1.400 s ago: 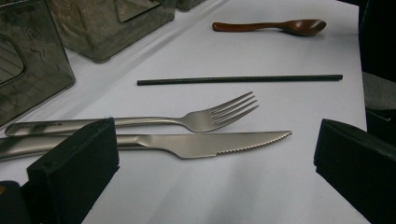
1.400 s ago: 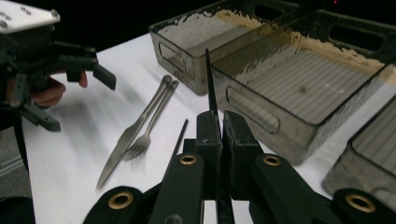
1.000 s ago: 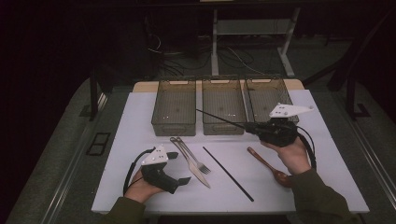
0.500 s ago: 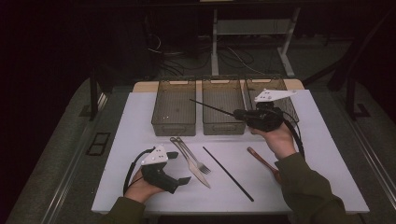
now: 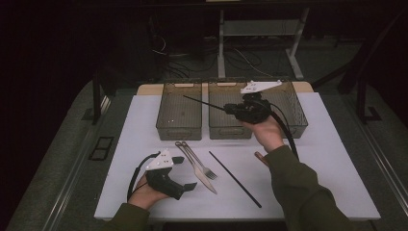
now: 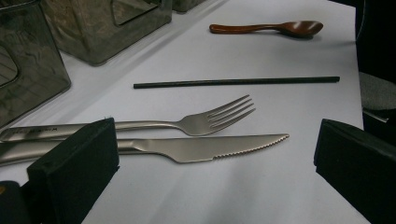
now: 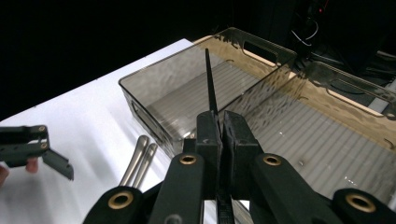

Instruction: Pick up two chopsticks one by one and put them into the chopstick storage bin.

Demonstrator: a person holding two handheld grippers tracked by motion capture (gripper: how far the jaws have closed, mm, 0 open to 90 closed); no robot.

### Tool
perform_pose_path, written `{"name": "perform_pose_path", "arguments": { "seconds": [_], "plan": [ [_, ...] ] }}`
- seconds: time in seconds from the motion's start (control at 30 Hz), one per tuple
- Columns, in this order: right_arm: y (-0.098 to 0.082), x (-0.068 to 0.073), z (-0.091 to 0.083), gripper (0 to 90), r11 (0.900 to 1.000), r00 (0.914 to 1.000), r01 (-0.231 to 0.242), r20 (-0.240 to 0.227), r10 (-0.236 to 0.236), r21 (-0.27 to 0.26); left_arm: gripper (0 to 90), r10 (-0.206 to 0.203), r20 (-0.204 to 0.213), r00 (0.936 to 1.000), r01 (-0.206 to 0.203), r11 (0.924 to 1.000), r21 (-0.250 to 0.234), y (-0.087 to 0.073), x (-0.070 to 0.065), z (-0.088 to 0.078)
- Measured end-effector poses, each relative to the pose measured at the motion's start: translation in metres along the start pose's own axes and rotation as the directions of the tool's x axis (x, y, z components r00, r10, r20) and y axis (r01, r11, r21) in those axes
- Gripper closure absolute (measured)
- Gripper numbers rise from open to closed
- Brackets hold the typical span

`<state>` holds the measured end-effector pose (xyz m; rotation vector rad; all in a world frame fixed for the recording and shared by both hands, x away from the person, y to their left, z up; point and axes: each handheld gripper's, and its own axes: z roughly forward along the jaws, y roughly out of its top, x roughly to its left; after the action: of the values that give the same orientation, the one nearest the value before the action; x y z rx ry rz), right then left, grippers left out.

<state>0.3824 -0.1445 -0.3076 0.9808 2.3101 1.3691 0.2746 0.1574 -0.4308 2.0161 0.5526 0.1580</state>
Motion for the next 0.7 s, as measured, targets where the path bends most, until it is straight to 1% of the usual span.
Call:
{"name": "perform_pose_path", "arguments": {
  "seconds": [0.03,0.07,0.23,0.27,0.3,0.33,0.37,0.43,0.53,0.57,0.6,0.63,0.7],
  "plan": [
    [0.002,0.001,0.004,85.8,1.0,1.0,0.001,-0.002,-0.001,0.001,0.0,-0.001,0.0,1.0,0.001,1.0,0.0,0.0,0.0,0.0],
    [0.002,0.001,0.004,85.8,1.0,1.0,0.001,-0.002,-0.001,0.001,0.0,-0.001,0.001,1.0,0.001,1.0,0.0,0.0,0.0,0.0],
    [0.007,0.003,0.023,85.8,1.0,1.0,0.0,0.004,0.0,0.014,0.0,-0.006,0.002,1.0,0.006,1.0,0.001,0.0,0.0,-0.001],
    [0.008,0.004,0.031,85.8,1.0,1.0,-0.006,0.004,0.006,0.024,0.0,-0.003,0.002,1.0,0.003,1.0,0.0,0.0,0.0,-0.001],
    [0.008,0.004,0.031,85.8,1.0,1.0,-0.006,0.004,0.006,0.024,0.0,-0.001,0.001,1.0,0.001,1.0,0.001,0.0,0.0,-0.001],
    [0.009,0.005,0.04,85.8,0.999,0.9999,-0.014,0.005,0.014,0.031,0.0,0.0,0.0,1.0,0.0,1.0,0.0,0.0,0.0,-0.001],
    [0.009,0.005,0.04,85.8,0.999,0.9999,-0.014,0.005,0.014,0.031,0.0,-0.001,0.002,1.0,0.001,1.0,0.0,0.0,0.0,-0.001],
    [0.009,0.006,0.048,85.8,0.999,0.9997,-0.021,0.009,0.021,0.041,0.0,0.004,0.002,1.0,-0.004,1.0,0.0,0.001,0.0,-0.001],
    [0.01,0.007,0.064,85.8,0.997,0.9994,-0.015,0.032,0.013,0.069,0.0,0.003,0.003,1.0,-0.003,1.0,-0.004,0.0,0.0,-0.001],
    [0.01,0.007,0.064,85.8,0.997,0.9994,-0.015,0.032,0.013,0.069,0.0,0.0,0.004,1.0,0.0,1.0,-0.005,0.001,0.0,-0.001],
    [0.012,0.007,0.071,85.8,0.997,0.9992,-0.02,0.037,0.017,0.079,0.0,0.001,0.004,1.0,-0.001,1.0,-0.005,0.001,-0.001,-0.001],
    [0.012,0.007,0.075,85.8,0.996,0.9989,-0.018,0.045,0.014,0.083,0.0,0.002,0.005,1.0,-0.002,1.0,-0.005,0.001,-0.001,-0.001],
    [0.013,0.007,0.078,85.8,0.996,0.9989,-0.014,0.047,0.009,0.091,0.0,0.004,0.006,1.0,-0.004,1.0,-0.003,0.001,-0.001,-0.001]
  ]
}}
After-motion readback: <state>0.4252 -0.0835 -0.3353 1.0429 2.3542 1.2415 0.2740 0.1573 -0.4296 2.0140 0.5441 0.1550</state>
